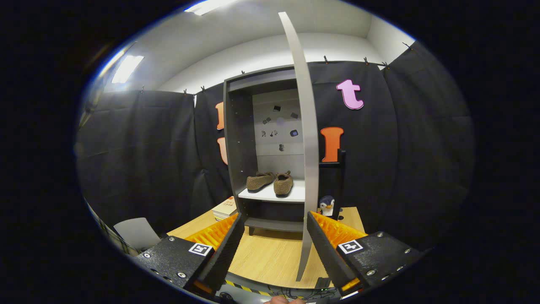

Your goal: Open the shoe cabinet door, grab the shoes and put them into the shoe cabinet, then close the shoe cabinet door.

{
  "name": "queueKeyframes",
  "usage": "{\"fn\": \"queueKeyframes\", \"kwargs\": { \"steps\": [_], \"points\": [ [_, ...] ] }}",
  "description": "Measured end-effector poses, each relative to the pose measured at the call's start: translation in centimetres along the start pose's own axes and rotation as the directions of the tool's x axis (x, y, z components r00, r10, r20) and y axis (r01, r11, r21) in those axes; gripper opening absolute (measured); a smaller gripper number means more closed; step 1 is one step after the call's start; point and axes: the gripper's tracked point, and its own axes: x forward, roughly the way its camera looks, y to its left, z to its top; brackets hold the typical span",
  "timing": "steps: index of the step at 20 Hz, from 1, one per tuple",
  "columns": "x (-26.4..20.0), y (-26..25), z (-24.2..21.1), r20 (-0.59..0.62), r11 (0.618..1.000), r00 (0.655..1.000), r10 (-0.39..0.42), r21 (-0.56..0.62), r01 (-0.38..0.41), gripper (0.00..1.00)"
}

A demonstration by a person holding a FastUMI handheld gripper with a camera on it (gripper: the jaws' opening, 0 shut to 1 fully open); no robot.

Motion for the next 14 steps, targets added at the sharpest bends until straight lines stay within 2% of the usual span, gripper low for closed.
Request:
{"fn": "queueKeyframes", "kwargs": {
  "steps": [5,9,14],
  "points": [
    [-0.5,-5.2,1.2,0.034,0.999,0.999,-0.040,0.000,0.040,0.93],
    [0.4,-8.7,1.6,0.039,0.994,0.994,-0.103,-0.018,0.104,0.93],
    [2.3,-10.2,1.1,0.020,0.992,0.992,-0.122,-0.021,0.123,0.93]
  ]
}}
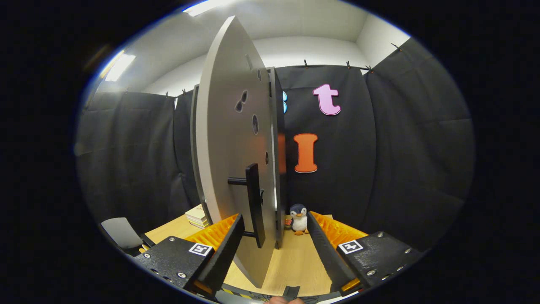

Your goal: Open the shoe cabinet door, grab the shoes and put them into the shoe cabinet, then close the shoe cabinet door.

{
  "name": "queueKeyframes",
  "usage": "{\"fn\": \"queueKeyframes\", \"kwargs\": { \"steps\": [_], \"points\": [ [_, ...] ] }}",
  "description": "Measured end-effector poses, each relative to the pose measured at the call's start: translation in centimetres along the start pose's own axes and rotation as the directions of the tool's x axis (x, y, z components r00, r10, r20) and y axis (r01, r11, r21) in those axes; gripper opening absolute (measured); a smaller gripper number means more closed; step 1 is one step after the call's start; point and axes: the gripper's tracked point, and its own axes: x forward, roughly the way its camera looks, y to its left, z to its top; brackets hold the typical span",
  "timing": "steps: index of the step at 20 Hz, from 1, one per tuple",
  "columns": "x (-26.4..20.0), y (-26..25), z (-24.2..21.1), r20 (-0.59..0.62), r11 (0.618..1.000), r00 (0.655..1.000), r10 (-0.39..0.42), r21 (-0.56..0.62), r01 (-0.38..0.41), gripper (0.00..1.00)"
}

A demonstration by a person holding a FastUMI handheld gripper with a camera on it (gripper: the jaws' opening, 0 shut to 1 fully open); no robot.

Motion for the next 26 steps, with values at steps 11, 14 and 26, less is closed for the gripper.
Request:
{"fn": "queueKeyframes", "kwargs": {
  "steps": [11,14,26],
  "points": [
    [1.7,6.1,-0.3,-0.039,0.996,0.996,0.083,0.018,-0.082,0.90],
    [2.6,8.2,0.2,-0.043,0.997,0.996,0.081,0.017,-0.080,0.90],
    [7.0,16.8,0.6,-0.039,1.000,0.999,0.020,-0.007,-0.020,0.90]
  ]
}}
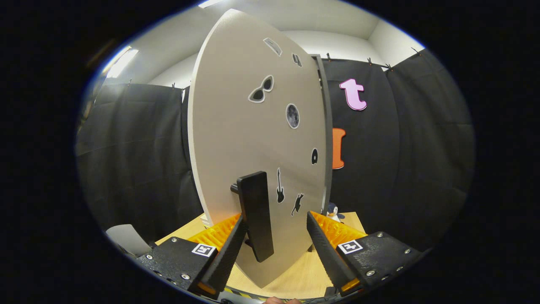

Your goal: Open the shoe cabinet door, grab the shoes and put them into the shoe cabinet, then close the shoe cabinet door.

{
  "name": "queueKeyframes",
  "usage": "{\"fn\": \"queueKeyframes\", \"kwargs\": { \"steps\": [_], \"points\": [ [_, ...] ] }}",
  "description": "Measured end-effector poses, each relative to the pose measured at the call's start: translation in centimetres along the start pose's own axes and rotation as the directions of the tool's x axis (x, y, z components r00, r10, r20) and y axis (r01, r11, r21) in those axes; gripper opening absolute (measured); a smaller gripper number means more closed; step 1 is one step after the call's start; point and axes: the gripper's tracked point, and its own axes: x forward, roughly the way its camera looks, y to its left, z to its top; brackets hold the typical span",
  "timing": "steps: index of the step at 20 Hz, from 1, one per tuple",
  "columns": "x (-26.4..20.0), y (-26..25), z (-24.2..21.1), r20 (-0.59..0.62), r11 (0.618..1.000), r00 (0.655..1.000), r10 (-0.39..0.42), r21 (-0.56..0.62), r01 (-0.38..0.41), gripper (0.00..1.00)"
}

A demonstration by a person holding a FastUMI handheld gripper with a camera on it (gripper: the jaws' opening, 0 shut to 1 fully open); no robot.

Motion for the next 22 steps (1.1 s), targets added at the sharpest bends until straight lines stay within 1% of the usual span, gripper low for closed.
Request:
{"fn": "queueKeyframes", "kwargs": {
  "steps": [4,7,9,13,18,19,21,22],
  "points": [
    [2.4,4.3,0.4,0.015,1.000,1.000,0.018,0.012,-0.018,0.90],
    [4.8,6.2,0.8,0.025,0.999,1.000,-0.016,-0.032,0.017,0.91],
    [6.8,8.3,0.5,0.018,1.000,1.000,0.003,-0.028,-0.002,0.91],
    [9.7,11.0,0.8,0.010,0.999,0.999,0.035,-0.011,-0.034,0.91],
    [13.1,12.6,1.2,0.008,0.998,0.998,0.055,-0.018,-0.055,0.91],
    [13.4,12.4,1.4,0.013,0.999,0.999,0.047,-0.022,-0.047,0.91],
    [13.8,12.6,0.7,-0.009,0.998,0.998,0.061,-0.011,-0.061,0.91],
    [14.6,12.8,1.0,0.000,0.998,0.998,0.062,-0.015,-0.062,0.91]
  ]
}}
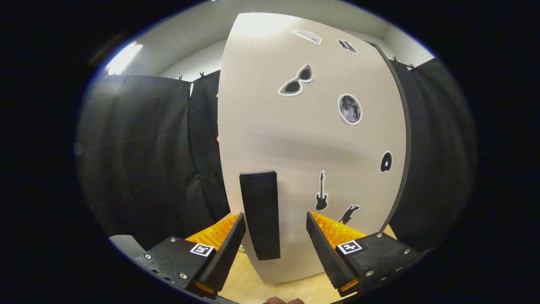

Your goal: Open the shoe cabinet door, grab the shoes and put them into the shoe cabinet, then close the shoe cabinet door.

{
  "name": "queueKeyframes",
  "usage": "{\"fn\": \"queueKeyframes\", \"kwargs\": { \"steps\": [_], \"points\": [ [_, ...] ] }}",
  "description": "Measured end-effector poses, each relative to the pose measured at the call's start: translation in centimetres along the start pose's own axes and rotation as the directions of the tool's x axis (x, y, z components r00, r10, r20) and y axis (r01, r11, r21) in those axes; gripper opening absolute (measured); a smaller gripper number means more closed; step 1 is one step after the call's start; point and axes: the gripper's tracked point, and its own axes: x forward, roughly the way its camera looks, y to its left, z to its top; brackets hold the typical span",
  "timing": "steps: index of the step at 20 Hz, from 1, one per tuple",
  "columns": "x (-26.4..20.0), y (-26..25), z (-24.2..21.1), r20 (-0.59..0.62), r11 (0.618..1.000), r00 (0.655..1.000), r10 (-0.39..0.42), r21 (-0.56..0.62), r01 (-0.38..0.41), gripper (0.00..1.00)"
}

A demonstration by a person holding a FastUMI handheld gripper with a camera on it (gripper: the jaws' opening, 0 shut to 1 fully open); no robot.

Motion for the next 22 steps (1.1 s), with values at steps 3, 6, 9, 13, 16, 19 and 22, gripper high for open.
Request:
{"fn": "queueKeyframes", "kwargs": {
  "steps": [3,6,9,13,16,19,22],
  "points": [
    [1.3,0.4,0.4,-0.001,1.000,1.000,-0.008,-0.016,0.008,0.91],
    [2.4,0.7,0.8,0.015,0.999,1.000,-0.020,-0.042,0.020,0.91],
    [3.5,0.7,1.0,0.027,0.998,0.999,-0.033,-0.052,0.034,0.91],
    [4.3,0.3,0.9,0.043,0.993,0.996,-0.081,-0.078,0.084,0.91],
    [4.9,0.1,0.6,0.054,0.980,0.990,-0.129,-0.146,0.136,0.91],
    [5.6,0.0,0.6,0.063,0.976,0.987,-0.150,-0.147,0.158,0.92],
    [6.0,-0.1,0.7,0.056,0.979,0.987,-0.154,-0.124,0.160,0.92]
  ]
}}
